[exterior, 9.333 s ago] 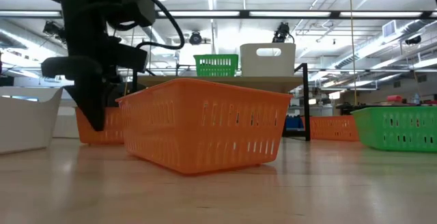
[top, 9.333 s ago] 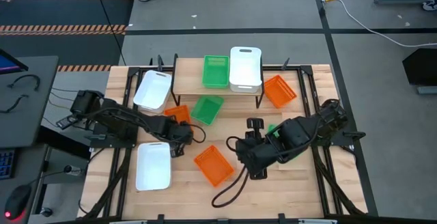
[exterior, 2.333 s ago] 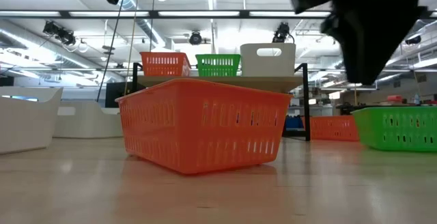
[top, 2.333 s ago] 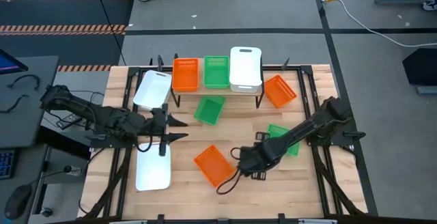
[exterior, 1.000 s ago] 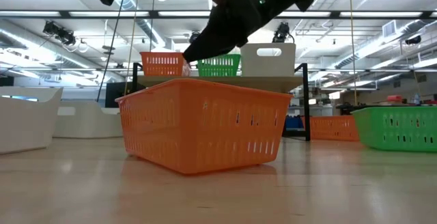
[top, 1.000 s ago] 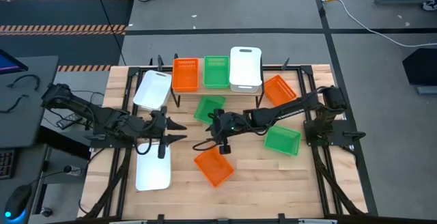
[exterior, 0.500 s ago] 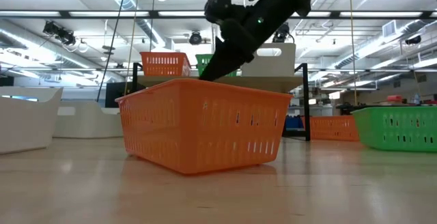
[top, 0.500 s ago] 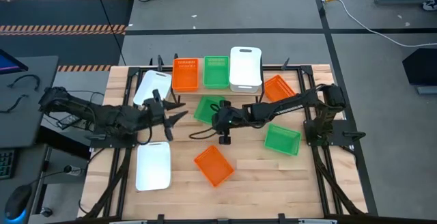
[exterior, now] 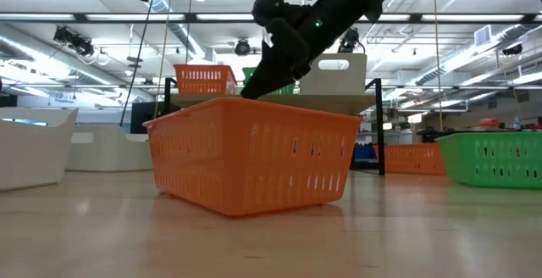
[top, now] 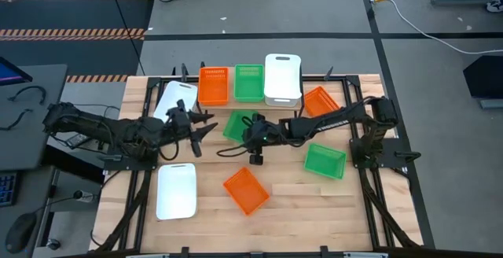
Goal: Stack baskets on shelf by color
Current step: Stack the left green bin on top of the green bin on the shelf
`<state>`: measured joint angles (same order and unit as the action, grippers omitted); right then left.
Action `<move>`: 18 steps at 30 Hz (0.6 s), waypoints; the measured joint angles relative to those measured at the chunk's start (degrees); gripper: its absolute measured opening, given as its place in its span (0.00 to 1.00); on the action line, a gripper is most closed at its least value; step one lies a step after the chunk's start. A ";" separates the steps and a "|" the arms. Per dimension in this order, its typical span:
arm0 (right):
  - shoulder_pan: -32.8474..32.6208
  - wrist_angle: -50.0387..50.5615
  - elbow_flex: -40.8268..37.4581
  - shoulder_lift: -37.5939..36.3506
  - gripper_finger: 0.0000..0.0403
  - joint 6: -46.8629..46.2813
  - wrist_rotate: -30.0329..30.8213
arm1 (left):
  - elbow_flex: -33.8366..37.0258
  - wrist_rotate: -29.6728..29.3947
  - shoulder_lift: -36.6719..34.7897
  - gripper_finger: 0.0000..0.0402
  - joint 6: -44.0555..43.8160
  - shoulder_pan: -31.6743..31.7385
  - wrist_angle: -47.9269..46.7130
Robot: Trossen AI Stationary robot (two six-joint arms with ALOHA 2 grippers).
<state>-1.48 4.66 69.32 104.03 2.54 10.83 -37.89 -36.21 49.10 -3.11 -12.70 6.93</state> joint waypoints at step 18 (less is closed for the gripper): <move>-0.30 -2.64 4.27 8.03 0.42 0.31 4.40 | 0.04 2.27 1.27 0.37 -7.93 -2.19 -4.87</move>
<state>-1.78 2.02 73.59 112.06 2.85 15.23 -37.85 -33.93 50.37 -11.05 -14.88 2.06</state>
